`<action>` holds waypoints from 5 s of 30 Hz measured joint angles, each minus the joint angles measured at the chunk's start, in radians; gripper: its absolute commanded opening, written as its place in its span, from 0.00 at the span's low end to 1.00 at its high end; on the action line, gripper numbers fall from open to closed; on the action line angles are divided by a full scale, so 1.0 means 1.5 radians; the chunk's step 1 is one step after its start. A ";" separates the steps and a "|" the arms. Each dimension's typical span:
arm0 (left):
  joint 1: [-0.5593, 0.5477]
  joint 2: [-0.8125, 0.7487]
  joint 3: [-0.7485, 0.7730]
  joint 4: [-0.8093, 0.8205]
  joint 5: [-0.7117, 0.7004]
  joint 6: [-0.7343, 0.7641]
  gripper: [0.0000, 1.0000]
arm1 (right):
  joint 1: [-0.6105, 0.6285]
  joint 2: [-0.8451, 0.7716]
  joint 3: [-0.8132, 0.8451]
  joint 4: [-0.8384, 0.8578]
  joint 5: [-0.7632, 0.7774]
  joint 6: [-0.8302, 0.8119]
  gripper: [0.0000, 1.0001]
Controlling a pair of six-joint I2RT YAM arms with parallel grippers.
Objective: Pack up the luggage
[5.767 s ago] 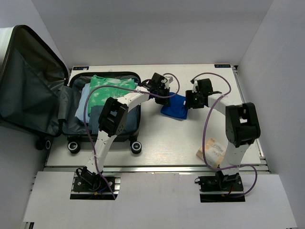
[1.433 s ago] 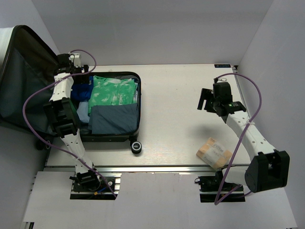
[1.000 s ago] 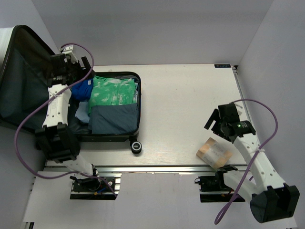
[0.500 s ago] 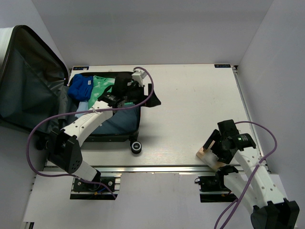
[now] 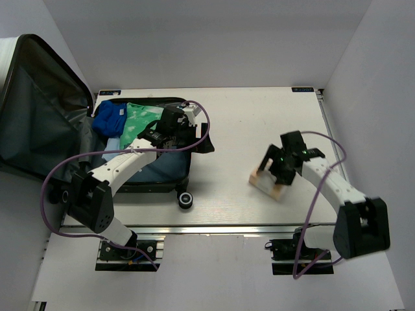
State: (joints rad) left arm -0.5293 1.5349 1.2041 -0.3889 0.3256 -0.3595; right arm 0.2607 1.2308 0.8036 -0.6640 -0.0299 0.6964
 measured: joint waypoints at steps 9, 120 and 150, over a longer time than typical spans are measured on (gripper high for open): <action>0.000 0.061 0.002 -0.002 0.025 -0.001 0.98 | 0.032 0.170 0.125 0.250 -0.084 -0.018 0.89; -0.103 -0.065 0.123 -0.175 -0.368 -0.064 0.00 | 0.253 0.184 0.273 0.329 -0.179 -0.102 0.00; 0.226 -0.171 -0.056 -0.288 -0.671 0.020 0.00 | 0.525 0.813 0.915 0.377 -0.144 -0.037 0.26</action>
State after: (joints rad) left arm -0.1905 1.2785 1.1202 -0.8215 -0.6815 -0.3290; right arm 1.0489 2.4496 2.1754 -0.0982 -0.2462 0.6411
